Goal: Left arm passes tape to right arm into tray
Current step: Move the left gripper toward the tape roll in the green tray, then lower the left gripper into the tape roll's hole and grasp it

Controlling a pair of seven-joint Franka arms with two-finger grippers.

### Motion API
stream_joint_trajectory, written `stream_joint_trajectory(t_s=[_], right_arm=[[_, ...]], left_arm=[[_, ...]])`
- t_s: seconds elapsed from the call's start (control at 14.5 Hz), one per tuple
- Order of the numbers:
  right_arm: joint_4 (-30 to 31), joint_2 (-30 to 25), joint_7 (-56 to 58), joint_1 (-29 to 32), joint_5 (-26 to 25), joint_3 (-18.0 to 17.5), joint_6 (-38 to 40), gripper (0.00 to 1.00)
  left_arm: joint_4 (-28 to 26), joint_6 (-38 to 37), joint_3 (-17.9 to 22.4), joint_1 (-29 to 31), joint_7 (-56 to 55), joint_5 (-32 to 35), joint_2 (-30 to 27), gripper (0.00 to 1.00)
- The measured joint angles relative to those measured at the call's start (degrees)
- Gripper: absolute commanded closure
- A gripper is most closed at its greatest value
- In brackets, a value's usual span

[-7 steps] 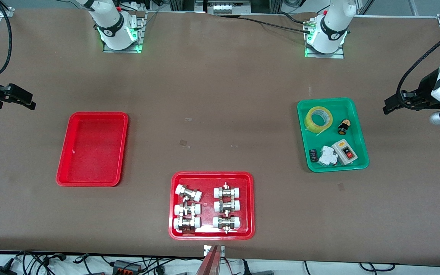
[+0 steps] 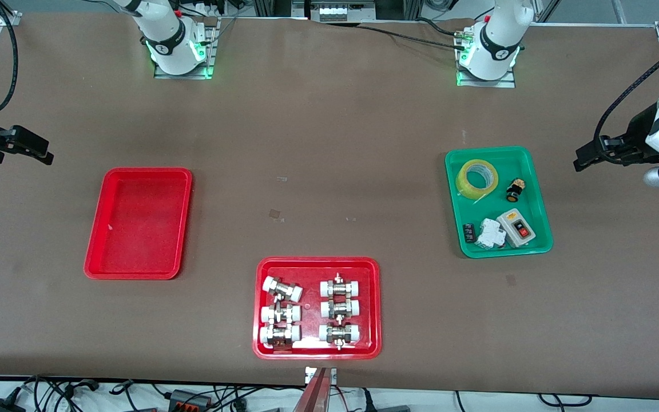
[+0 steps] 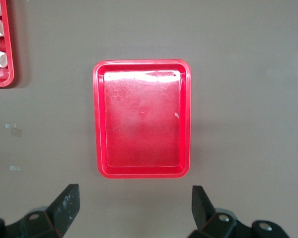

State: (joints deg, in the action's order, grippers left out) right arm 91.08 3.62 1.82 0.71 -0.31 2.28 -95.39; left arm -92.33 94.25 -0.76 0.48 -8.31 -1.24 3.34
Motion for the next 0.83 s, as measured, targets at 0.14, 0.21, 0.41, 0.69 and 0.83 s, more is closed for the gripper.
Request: stream_joint_trajectory(t_s=[0.14, 0.21, 0.41, 0.69, 0.83], right_arm=[[0.00, 0.00, 0.00, 0.00, 0.00, 0.00, 0.00, 0.00], [0.00, 0.01, 0.00, 0.00, 0.00, 0.00, 0.00, 0.00], [0.03, 0.11, 0.00, -0.02, 0.00, -0.02, 0.00, 0.00], [0.19, 0.70, 0.00, -0.13, 0.00, -0.09, -0.13, 0.00], [0.20, 0.92, 0.00, -0.13, 0.00, -0.10, -0.46, 0.00]], left_arm=[[-0.76, 0.08, -0.01, -0.03, 0.01, 0.00, 0.02, 0.00], [-1.73, 0.67, -0.01, -0.03, 0.01, 0.00, 0.04, 0.00], [-7.83, 5.48, 0.00, 0.00, 0.26, 0.00, 0.13, 0.00], [-15.89, 9.12, 0.13, 1.41, 3.26, 0.00, 0.08, 0.00], [-22.06, 14.87, 0.23, 2.67, 5.47, 0.00, -0.61, 0.00]])
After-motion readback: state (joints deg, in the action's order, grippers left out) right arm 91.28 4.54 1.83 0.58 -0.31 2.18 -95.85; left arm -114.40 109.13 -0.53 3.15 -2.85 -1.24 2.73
